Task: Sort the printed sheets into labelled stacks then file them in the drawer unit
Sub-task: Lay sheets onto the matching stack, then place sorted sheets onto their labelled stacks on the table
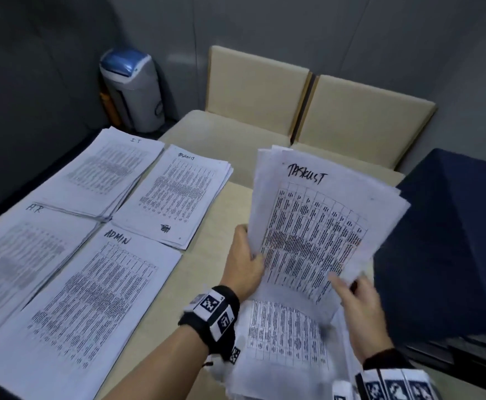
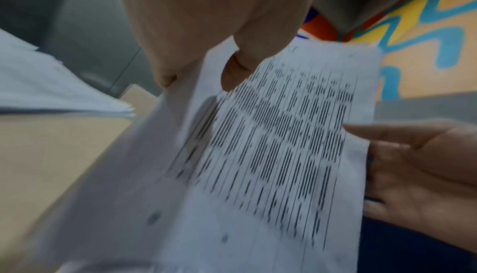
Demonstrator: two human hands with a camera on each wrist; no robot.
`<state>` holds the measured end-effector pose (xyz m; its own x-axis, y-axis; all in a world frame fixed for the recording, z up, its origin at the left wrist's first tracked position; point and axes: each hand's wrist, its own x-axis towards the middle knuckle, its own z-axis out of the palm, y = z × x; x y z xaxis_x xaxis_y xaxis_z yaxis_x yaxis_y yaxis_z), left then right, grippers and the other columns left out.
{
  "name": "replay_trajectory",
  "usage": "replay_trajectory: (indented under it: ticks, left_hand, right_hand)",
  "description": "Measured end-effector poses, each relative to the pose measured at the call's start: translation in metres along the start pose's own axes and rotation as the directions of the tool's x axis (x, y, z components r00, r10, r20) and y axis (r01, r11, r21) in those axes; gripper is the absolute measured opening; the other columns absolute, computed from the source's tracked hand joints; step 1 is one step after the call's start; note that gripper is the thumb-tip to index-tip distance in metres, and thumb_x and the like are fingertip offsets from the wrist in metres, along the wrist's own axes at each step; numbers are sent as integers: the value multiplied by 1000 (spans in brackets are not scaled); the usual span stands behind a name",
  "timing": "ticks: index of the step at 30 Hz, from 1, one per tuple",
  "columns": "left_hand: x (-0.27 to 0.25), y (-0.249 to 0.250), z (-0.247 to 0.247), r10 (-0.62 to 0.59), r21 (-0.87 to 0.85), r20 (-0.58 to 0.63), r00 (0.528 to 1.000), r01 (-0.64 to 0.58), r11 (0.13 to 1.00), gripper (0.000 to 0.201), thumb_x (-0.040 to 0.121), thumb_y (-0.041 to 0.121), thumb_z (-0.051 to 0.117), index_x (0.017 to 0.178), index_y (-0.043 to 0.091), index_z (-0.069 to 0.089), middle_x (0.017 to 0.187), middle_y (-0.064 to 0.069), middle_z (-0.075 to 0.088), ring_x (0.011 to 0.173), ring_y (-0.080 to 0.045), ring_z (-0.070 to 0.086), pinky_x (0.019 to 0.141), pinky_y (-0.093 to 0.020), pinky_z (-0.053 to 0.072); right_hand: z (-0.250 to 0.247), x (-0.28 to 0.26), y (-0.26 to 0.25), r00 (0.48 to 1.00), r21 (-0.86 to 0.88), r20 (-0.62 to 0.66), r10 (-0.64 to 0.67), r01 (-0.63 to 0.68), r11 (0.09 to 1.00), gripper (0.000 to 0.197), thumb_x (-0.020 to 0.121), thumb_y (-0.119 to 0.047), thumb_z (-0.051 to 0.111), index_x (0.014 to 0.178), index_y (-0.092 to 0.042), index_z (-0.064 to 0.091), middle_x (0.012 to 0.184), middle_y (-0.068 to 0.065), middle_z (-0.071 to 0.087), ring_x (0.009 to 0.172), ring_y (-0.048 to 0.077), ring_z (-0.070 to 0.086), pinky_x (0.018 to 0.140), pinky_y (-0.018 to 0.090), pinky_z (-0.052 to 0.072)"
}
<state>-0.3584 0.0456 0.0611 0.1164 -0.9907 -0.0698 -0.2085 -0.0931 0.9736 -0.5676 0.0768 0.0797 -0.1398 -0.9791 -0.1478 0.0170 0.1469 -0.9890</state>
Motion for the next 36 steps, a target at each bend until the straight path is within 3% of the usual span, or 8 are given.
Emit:
replay_trajectory:
  ticks: [6, 11, 17, 22, 26, 28, 31, 36]
  left_hand:
    - [-19, -53, -12, -157, -33, -56, 986, 155, 987, 28, 97, 24, 58, 123, 13, 59, 115, -2, 70, 105, -19, 68, 89, -42, 58]
    - [16, -33, -86, -142, -77, -197, 970, 129, 989, 11, 95, 10, 60, 103, 4, 64, 89, 0, 70, 73, -11, 66, 65, -27, 54]
    - [104, -39, -213, -242, 104, -349, 905, 294, 950, 6, 95, 8, 61, 95, 3, 60, 67, -3, 52, 58, -18, 48, 45, -19, 37]
    - [161, -94, -265, -360, 225, -352, 864, 451, 864, 19, 91, 14, 64, 102, -1, 64, 90, -22, 69, 72, -33, 64, 64, -42, 54]
    - [174, -112, -264, -247, 552, -472, 846, 503, 666, 26, 88, 12, 64, 106, 0, 49, 106, -17, 54, 92, -34, 55, 76, -38, 46]
    - [176, -121, -258, -69, 674, -520, 852, 458, 579, 38, 80, 7, 67, 112, -2, 49, 113, -19, 51, 101, -36, 51, 84, -43, 45]
    - [174, -120, -230, 133, 716, -430, 893, 247, 653, 36, 75, 1, 66, 110, 0, 55, 109, -18, 52, 94, -36, 52, 77, -45, 47]
    - [133, -84, -138, 63, 561, -18, 998, -41, 827, 5, 92, 18, 58, 94, 13, 59, 97, -5, 60, 86, -27, 59, 75, -41, 50]
  right_hand:
    - [14, 9, 13, 998, -64, 19, 52, -50, 997, 27, 105, -19, 52, 129, -21, 62, 120, -13, 71, 104, -8, 67, 88, 15, 50]
    - [43, 30, 7, 987, -47, 72, 146, -143, 989, 22, 101, -22, 58, 123, -17, 62, 114, 3, 74, 105, 19, 70, 91, 35, 54]
    - [51, 57, 35, 920, -217, 28, 391, -376, 901, 19, 96, -12, 66, 115, -11, 65, 114, 13, 70, 102, 23, 67, 79, 32, 51]
    - [64, 69, 69, 874, -293, -126, 469, -485, 824, 11, 92, -11, 72, 103, -12, 70, 114, 16, 72, 106, 30, 66, 78, 34, 49]
    - [73, 73, 76, 842, -306, -223, 492, -539, 785, 14, 92, -11, 72, 106, -10, 71, 108, 13, 68, 93, 23, 61, 68, 25, 48]
    - [70, 76, 76, 852, -346, -287, 438, -518, 782, 21, 89, -12, 76, 108, -8, 71, 102, 13, 66, 85, 23, 59, 72, 26, 51]
    - [62, 74, 67, 849, -452, -437, 297, -492, 744, 25, 85, -16, 80, 106, -8, 70, 108, 16, 68, 105, 28, 61, 95, 37, 44]
    - [38, 60, 65, 757, -582, -566, 325, -647, 493, 89, 65, -67, 84, 127, -9, 60, 133, 22, 57, 124, 39, 54, 108, 48, 43]
